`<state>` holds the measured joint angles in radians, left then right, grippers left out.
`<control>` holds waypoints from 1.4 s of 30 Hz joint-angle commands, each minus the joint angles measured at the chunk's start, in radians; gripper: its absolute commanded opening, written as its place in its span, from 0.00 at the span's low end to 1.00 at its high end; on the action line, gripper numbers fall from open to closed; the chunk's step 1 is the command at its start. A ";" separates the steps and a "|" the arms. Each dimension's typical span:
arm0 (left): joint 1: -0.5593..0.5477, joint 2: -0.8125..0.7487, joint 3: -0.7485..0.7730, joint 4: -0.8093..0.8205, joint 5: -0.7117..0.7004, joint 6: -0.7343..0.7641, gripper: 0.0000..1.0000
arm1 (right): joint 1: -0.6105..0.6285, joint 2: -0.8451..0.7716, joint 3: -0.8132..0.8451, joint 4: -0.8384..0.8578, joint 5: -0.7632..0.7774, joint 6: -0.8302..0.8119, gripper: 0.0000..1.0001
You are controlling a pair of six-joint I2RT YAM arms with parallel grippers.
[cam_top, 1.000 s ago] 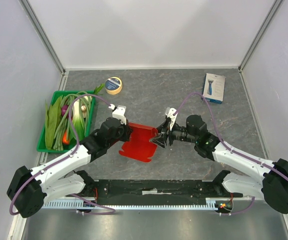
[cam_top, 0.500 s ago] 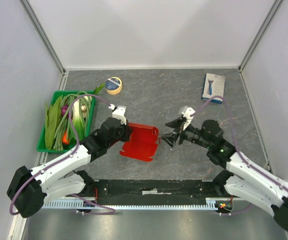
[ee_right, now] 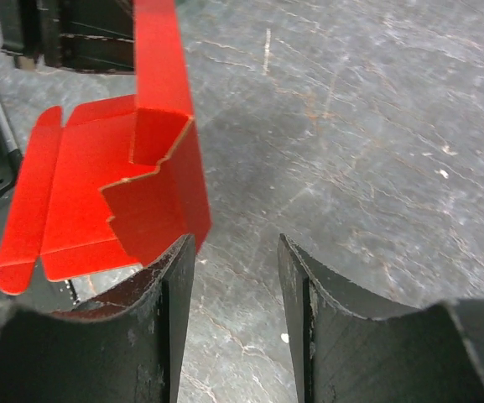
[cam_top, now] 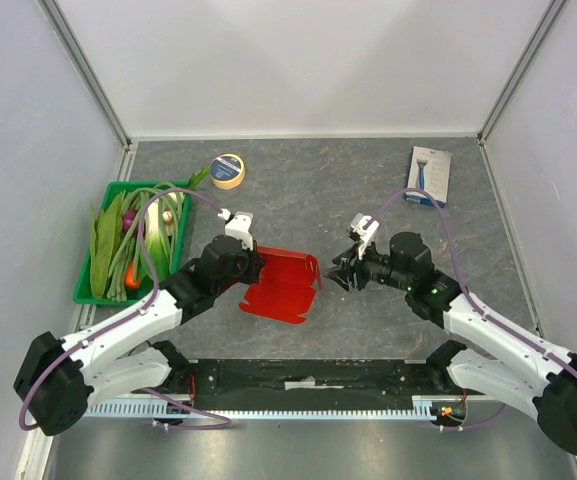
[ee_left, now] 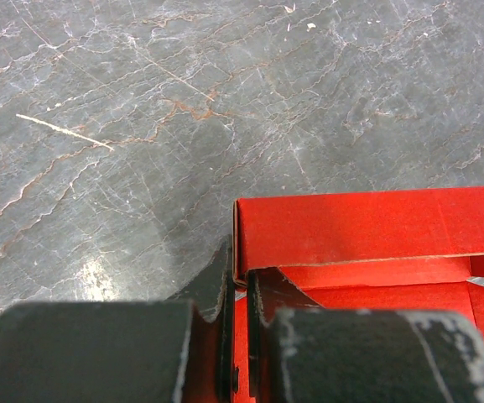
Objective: Fold the paper box
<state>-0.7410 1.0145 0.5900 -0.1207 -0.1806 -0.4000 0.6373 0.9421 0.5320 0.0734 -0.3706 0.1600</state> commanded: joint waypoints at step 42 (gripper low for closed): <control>-0.027 -0.014 0.034 -0.007 -0.223 -0.105 0.02 | 0.335 0.389 0.105 0.405 0.783 0.072 0.38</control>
<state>-0.7532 1.0183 0.5900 -0.1631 -0.3492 -0.4488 0.9569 1.2911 0.6048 0.3618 0.2150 0.2176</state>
